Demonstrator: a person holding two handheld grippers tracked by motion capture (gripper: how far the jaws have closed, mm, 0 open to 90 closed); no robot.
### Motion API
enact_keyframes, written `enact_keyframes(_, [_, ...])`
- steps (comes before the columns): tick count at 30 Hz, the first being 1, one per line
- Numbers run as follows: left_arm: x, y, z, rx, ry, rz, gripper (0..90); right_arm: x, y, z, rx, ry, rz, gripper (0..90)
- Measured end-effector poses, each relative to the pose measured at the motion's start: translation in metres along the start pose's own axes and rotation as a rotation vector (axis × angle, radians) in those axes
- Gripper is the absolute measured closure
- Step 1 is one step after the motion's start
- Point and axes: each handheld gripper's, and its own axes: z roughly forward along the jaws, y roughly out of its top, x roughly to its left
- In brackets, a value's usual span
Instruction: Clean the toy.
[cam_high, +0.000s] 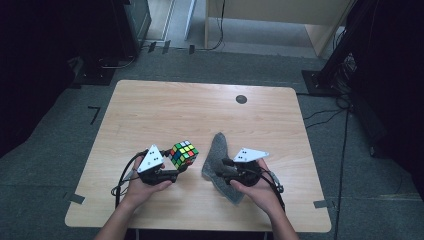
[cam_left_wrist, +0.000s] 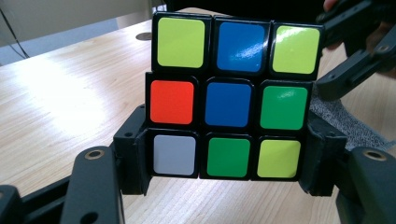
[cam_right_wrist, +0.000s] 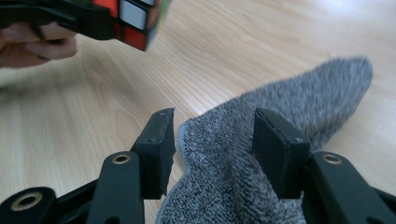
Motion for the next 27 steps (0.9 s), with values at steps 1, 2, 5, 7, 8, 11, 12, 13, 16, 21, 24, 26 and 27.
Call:
enact_keyframes(1, [0.000, 0.000, 0.000, 0.000, 0.001, 0.002, 34.0, -0.001, 0.001, -0.004, 0.002, 0.000, -0.021, 50.2])
enact_keyframes(2, [0.000, 0.000, -0.001, -0.002, 0.001, 0.001, 34.0, -0.002, 0.001, -0.007, 0.005, 0.000, -0.031, 52.3])
enact_keyframes(5, [0.000, 0.001, -0.002, -0.007, 0.000, 0.000, 34.0, -0.012, -0.004, -0.017, 0.017, 0.000, -0.048, 57.7])
enact_keyframes(7, [0.000, 0.001, -0.002, -0.007, -0.001, 0.000, 34.0, -0.017, -0.009, -0.020, 0.037, 0.010, -0.068, 60.2])
enact_keyframes(8, [-0.001, 0.001, -0.001, -0.005, -0.002, 0.000, 34.0, -0.019, -0.012, -0.020, 0.052, 0.017, -0.085, 62.6])
enact_keyframes(11, [-0.002, 0.000, 0.001, 0.003, -0.006, 0.004, 34.0, -0.019, -0.023, -0.008, 0.096, 0.003, -0.107, 71.4])
enact_keyframes(12, [-0.003, 0.000, 0.002, 0.004, -0.007, 0.006, 34.0, -0.017, -0.027, -0.001, 0.109, -0.004, -0.108, 74.4])
enact_keyframes(13, [-0.003, 0.000, 0.002, 0.005, -0.006, 0.009, 34.0, -0.016, -0.028, 0.004, 0.116, -0.012, -0.106, 75.8])
enact_keyframes(16, [-0.004, 0.000, 0.003, 0.008, -0.007, 0.010, 34.0, -0.009, -0.032, 0.023, 0.112, -0.065, -0.029, 79.7])
enact_keyframes(21, [-0.001, 0.000, 0.001, 0.004, 0.001, 0.001, 34.0, 0.012, -0.032, 0.051, -0.015, -0.126, 0.149, 63.4])
enact_keyframes(24, [0.001, 0.000, -0.001, -0.003, 0.007, -0.004, 34.0, 0.027, -0.027, 0.059, -0.031, -0.086, 0.049, 54.6])
enact_keyframes(26, [0.002, 0.000, -0.003, -0.008, 0.012, -0.008, 34.0, 0.032, -0.022, 0.056, -0.055, -0.078, -0.014, 48.0])
enact_keyframes(27, [0.003, 0.000, -0.004, -0.010, 0.012, -0.010, 34.0, 0.032, -0.020, 0.052, -0.075, -0.085, -0.028, 45.7])
